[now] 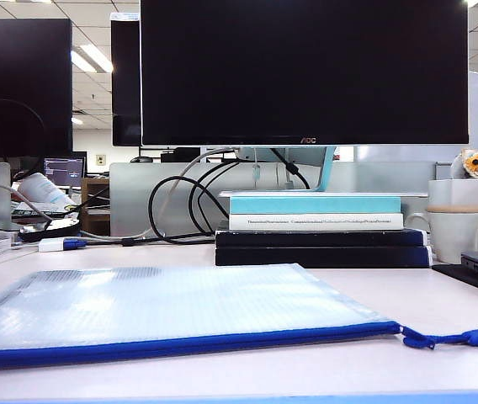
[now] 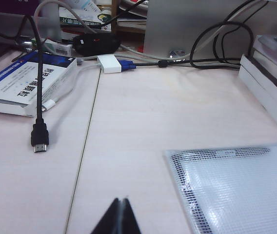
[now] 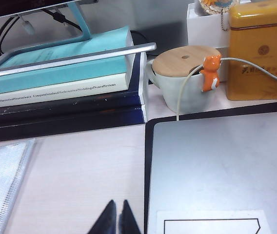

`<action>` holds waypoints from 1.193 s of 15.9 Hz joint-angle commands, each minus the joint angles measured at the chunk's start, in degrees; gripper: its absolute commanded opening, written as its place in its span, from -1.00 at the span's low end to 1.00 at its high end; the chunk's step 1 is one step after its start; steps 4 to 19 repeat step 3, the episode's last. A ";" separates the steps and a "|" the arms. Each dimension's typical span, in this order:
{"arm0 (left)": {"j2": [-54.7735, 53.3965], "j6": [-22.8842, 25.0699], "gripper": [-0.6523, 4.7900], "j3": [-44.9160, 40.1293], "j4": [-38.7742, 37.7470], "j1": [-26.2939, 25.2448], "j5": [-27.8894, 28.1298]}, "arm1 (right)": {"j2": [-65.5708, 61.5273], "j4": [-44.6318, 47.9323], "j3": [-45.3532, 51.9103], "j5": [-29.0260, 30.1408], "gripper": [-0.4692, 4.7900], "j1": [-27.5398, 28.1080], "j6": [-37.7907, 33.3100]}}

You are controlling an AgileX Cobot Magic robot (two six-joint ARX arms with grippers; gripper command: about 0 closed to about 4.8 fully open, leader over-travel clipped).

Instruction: Pick up the transparent plastic file bag with a blue zipper and close its zipper.

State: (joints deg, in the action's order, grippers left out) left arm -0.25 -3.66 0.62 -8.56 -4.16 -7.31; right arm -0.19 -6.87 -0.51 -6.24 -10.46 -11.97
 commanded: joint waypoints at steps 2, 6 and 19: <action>0.22 0.22 -0.78 -0.02 0.85 -0.07 -0.42 | 0.09 1.14 0.09 -0.11 -0.74 0.02 -0.04; 0.22 0.22 -0.78 -0.02 0.87 -0.07 -0.42 | 0.09 1.14 0.09 -0.11 -0.74 0.02 -0.04; 0.22 0.22 -0.78 -0.02 0.87 -0.07 -0.42 | 0.09 1.14 0.09 -0.11 -0.74 0.02 -0.04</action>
